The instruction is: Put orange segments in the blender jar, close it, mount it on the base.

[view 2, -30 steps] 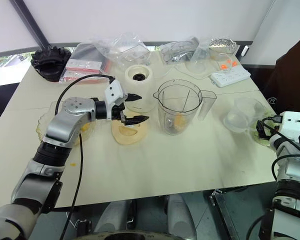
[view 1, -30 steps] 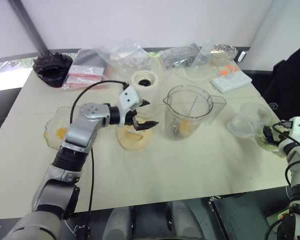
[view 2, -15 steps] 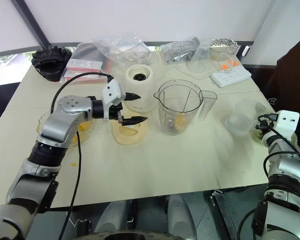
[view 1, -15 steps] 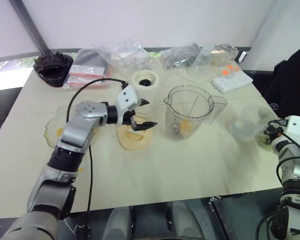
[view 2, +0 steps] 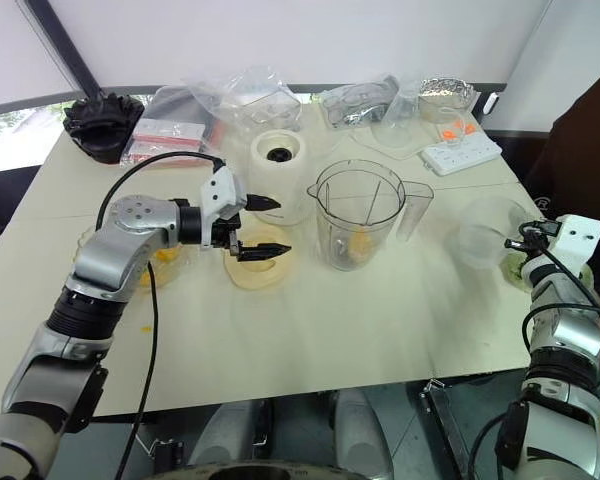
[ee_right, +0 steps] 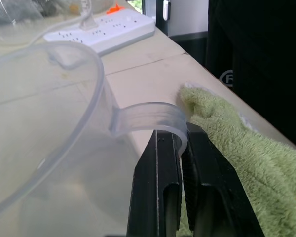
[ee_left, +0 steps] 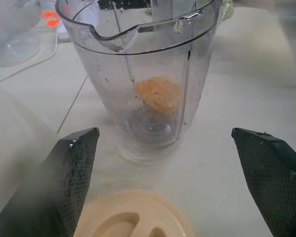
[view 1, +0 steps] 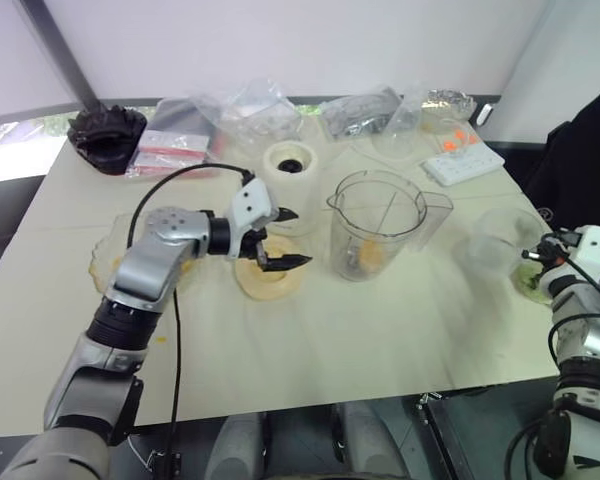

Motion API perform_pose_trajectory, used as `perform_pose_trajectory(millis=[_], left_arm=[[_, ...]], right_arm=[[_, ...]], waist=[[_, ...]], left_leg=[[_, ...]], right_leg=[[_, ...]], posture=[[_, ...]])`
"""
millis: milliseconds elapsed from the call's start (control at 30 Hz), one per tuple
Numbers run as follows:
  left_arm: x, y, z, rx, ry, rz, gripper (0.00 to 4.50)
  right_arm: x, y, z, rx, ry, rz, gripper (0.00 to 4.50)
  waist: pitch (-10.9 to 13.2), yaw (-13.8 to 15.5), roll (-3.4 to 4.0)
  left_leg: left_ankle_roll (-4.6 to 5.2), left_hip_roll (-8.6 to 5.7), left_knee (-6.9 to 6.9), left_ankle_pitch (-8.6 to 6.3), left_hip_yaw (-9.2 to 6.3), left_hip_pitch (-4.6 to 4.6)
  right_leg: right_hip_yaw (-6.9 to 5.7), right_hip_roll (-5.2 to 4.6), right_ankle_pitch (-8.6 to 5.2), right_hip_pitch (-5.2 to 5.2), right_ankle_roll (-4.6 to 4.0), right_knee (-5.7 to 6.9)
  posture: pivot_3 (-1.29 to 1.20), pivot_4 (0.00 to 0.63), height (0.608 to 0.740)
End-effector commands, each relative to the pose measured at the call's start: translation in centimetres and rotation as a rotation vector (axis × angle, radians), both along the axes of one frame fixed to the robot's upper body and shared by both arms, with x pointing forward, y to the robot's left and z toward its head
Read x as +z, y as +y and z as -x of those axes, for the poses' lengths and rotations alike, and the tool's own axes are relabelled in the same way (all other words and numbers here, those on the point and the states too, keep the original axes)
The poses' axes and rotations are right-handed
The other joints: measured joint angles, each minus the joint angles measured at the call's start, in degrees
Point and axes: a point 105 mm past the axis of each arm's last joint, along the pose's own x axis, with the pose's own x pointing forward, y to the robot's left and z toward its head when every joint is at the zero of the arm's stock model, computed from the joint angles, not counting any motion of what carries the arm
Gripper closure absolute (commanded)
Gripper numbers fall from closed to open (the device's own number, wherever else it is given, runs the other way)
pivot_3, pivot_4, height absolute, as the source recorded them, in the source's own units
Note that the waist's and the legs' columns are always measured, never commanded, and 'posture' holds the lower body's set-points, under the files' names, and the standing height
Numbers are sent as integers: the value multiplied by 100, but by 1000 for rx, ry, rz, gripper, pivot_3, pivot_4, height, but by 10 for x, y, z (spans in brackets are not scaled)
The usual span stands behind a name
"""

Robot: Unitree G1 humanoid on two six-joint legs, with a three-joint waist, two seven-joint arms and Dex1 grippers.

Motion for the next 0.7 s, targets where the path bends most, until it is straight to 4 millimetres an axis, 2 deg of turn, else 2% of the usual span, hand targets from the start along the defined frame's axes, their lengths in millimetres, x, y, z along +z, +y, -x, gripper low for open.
perform_pose_trajectory(millis=[33, 167, 267, 467, 700], left_arm=[[17, -2, 5, -32, -34, 42, 0], [24, -4, 5, -38, 9, 109, 0], [24, -5, 4, -39, 16, 107, 0], [25, -7, 4, -49, 20, 119, 0], [41, -9, 7, -61, 47, 210, 0]], right_arm=[[36, -5, 3, -40, -124, -1, 4479], [68, -1, 4, -44, -211, -14, 4479], [82, 1, 4, -44, -244, -30, 4479], [129, 12, 9, -14, -329, 9, 4479], [203, 54, 17, 133, -401, 171, 4479]], waist=[[2, 6, 3], [9, 7, 16], [9, 5, 16], [11, 2, 24], [14, 0, 32]], left_leg=[[0, 0, 0, 0, 0, 0], [0, 1, 0, 0, 0, -4], [0, 0, -1, 0, -1, -4], [0, 1, -4, 0, 1, -5], [0, 2, -5, 0, 1, -15]], right_leg=[[0, 0, 0, 0, 0, 0], [0, -2, 0, -2, 0, 0], [0, -1, 0, -4, 1, 0], [1, 0, -1, -8, 0, 0], [1, 0, -1, -20, 0, 0]], posture=[[0, 150, 740], [0, 150, 740], [0, 150, 740], [0, 150, 740], [0, 150, 740]])
